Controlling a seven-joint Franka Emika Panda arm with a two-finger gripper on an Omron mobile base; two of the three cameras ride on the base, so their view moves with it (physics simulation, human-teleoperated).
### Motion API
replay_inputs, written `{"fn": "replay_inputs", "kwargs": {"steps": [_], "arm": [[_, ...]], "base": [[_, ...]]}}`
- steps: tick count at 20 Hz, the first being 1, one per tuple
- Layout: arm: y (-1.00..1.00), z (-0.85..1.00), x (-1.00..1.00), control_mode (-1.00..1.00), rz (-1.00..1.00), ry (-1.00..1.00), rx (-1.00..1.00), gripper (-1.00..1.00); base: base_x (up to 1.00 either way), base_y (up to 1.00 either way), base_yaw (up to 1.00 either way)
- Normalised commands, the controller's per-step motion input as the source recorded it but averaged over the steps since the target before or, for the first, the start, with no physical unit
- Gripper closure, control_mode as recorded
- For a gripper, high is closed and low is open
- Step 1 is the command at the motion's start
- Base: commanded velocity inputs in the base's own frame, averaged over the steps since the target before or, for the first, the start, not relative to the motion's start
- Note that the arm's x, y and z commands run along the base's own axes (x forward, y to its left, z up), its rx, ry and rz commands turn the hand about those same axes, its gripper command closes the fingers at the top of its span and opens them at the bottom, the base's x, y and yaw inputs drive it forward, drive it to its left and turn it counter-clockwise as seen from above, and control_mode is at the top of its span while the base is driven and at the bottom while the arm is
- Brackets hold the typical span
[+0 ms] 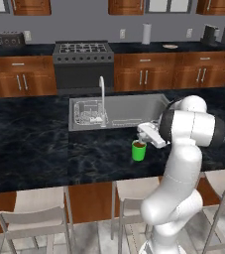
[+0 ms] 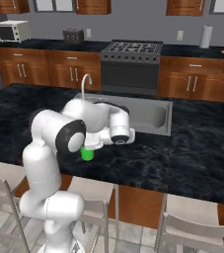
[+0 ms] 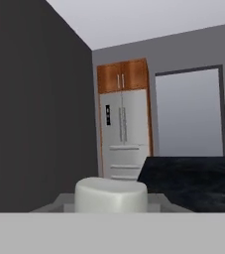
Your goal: Pick up the marshmallow and place it in the cup of hot chocolate on the dining counter.
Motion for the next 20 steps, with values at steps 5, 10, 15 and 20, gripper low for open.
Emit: {"fn": "replay_inputs", "kwargs": {"steps": [5, 10, 15, 20], "arm": [[-0.12, -0.27, 0.41, -1.00, 0.00, 0.05, 0.00, 1.00], [-0.11, -0.33, 0.40, -1.00, 0.00, 0.07, 0.00, 1.00], [-0.01, -0.33, 0.42, -1.00, 0.00, 0.06, 0.00, 1.00], [0.00, -0.11, 0.46, -1.00, 0.00, 0.00, 0.00, 1.00]], "base": [[0.00, 0.00, 0.00], [0.00, 0.00, 0.00], [0.00, 0.00, 0.00], [0.00, 0.00, 0.00]]}}
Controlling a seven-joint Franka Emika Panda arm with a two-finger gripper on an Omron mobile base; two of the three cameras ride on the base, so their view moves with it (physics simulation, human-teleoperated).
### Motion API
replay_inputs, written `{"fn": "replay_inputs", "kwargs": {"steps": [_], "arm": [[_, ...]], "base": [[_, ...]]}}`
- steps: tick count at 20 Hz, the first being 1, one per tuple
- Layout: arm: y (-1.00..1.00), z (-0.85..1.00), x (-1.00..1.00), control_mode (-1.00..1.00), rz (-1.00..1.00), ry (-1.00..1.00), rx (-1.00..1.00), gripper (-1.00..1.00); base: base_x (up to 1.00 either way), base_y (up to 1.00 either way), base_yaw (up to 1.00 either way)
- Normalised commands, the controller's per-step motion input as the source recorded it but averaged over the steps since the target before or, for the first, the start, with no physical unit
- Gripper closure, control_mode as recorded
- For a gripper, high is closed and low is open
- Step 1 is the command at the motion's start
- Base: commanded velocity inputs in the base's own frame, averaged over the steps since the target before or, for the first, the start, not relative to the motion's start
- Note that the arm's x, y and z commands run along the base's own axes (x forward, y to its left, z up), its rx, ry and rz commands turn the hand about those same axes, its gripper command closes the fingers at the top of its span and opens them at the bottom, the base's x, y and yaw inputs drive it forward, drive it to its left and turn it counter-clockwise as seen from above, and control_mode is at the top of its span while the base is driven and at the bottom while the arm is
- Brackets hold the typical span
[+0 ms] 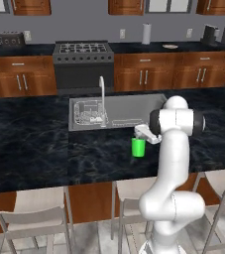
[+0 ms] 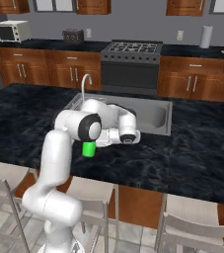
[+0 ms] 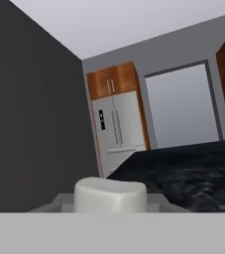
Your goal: Pick up the marshmallow and place it in the cup of hot chocolate on the dining counter.
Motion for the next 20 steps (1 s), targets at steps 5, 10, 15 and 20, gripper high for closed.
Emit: {"fn": "replay_inputs", "kwargs": {"steps": [5, 10, 15, 20], "arm": [[0.08, -0.10, -0.19, -1.00, 0.00, -0.02, -0.01, -1.00], [0.25, -0.17, -0.76, -1.00, 0.00, -0.09, -0.01, -1.00], [0.01, 0.00, -0.28, -1.00, 0.00, -0.06, 0.00, -1.00], [0.00, 0.02, -0.07, -1.00, 0.00, -0.05, 0.00, -1.00]], "base": [[0.00, 0.00, 0.00], [0.00, 0.00, 0.00], [0.00, 0.00, 0.00], [0.00, 0.00, 0.00]]}}
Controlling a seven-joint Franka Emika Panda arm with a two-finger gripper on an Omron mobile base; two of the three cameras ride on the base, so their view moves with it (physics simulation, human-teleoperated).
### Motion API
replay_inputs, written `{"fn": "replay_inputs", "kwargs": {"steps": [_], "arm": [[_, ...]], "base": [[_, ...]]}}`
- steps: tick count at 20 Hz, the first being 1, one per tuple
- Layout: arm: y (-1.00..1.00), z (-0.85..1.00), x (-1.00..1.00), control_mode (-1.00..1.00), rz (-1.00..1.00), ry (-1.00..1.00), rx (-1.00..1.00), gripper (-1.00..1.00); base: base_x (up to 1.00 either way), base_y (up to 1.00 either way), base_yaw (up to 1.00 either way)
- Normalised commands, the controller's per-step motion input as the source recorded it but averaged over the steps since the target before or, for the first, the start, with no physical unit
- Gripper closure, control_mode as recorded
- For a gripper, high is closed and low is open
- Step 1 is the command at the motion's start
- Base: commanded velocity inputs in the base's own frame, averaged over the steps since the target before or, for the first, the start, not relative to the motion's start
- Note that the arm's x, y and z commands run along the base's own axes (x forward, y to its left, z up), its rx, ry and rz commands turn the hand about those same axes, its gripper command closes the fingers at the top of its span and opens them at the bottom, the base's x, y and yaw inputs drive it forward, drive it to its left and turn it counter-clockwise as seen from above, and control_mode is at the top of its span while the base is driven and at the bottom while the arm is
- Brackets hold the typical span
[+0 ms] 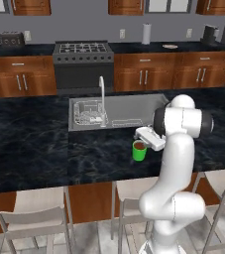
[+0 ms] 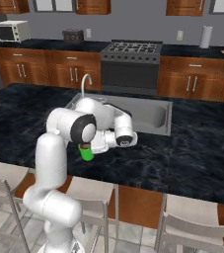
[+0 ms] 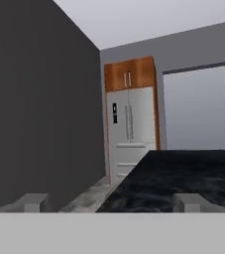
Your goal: Pick up the marshmallow and place it in the cup of hot chocolate on the dining counter.
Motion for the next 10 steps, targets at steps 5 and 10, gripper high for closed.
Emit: {"fn": "replay_inputs", "kwargs": {"steps": [5, 10], "arm": [[0.00, 0.14, -0.23, -1.00, 0.00, -0.07, 0.00, -1.00], [-0.07, 0.29, -0.11, -1.00, 0.00, -0.05, 0.00, -1.00]], "base": [[0.00, 0.00, 0.00], [0.00, 0.00, 0.00]]}}
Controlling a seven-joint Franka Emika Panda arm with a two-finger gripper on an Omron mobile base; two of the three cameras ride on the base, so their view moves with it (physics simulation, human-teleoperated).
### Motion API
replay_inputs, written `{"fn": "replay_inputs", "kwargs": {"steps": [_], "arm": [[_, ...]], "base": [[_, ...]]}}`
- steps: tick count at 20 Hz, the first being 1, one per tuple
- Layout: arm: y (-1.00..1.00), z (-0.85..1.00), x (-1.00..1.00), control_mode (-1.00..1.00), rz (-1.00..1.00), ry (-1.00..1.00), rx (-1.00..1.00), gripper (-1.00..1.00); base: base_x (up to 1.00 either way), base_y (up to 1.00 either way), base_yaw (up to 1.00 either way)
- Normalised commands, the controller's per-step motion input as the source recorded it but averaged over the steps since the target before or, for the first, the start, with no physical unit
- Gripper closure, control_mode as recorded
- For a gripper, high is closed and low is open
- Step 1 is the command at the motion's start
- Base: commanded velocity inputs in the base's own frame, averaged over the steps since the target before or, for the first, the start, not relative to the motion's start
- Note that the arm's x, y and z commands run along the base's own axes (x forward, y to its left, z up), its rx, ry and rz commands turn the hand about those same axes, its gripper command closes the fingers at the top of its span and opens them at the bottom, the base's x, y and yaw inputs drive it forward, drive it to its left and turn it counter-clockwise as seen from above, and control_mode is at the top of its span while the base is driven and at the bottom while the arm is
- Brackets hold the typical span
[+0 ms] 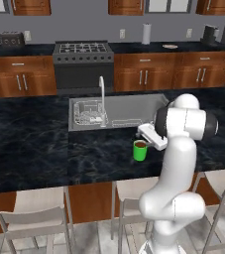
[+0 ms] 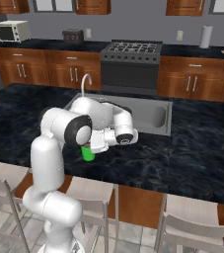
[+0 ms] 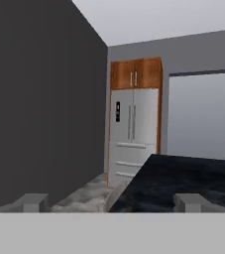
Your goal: Pick up the marshmallow and place it in the cup of hot chocolate on the dining counter.
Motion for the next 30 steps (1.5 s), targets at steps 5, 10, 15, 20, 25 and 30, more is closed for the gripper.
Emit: {"fn": "replay_inputs", "kwargs": {"steps": [5, 10, 15, 20, 25, 30], "arm": [[-0.05, 0.19, -0.32, -1.00, -0.02, -0.27, -0.01, -1.00], [0.35, 0.50, -0.76, -1.00, -0.10, -0.67, -0.17, -1.00], [0.23, 0.94, -0.50, -1.00, -0.11, -0.49, -0.09, -1.00], [0.07, 1.00, -0.64, -1.00, -0.04, -0.39, -0.07, -1.00], [0.00, 1.00, -0.76, -1.00, 0.00, -0.37, -0.07, -1.00], [0.00, 0.82, -0.94, -1.00, 0.00, -0.46, -0.03, -1.00]], "base": [[0.00, 0.00, 0.00], [0.00, 0.00, 0.00], [0.00, 0.00, 0.00], [0.00, 0.00, 0.00], [0.00, 0.00, 0.00], [0.00, 0.00, 0.00]]}}
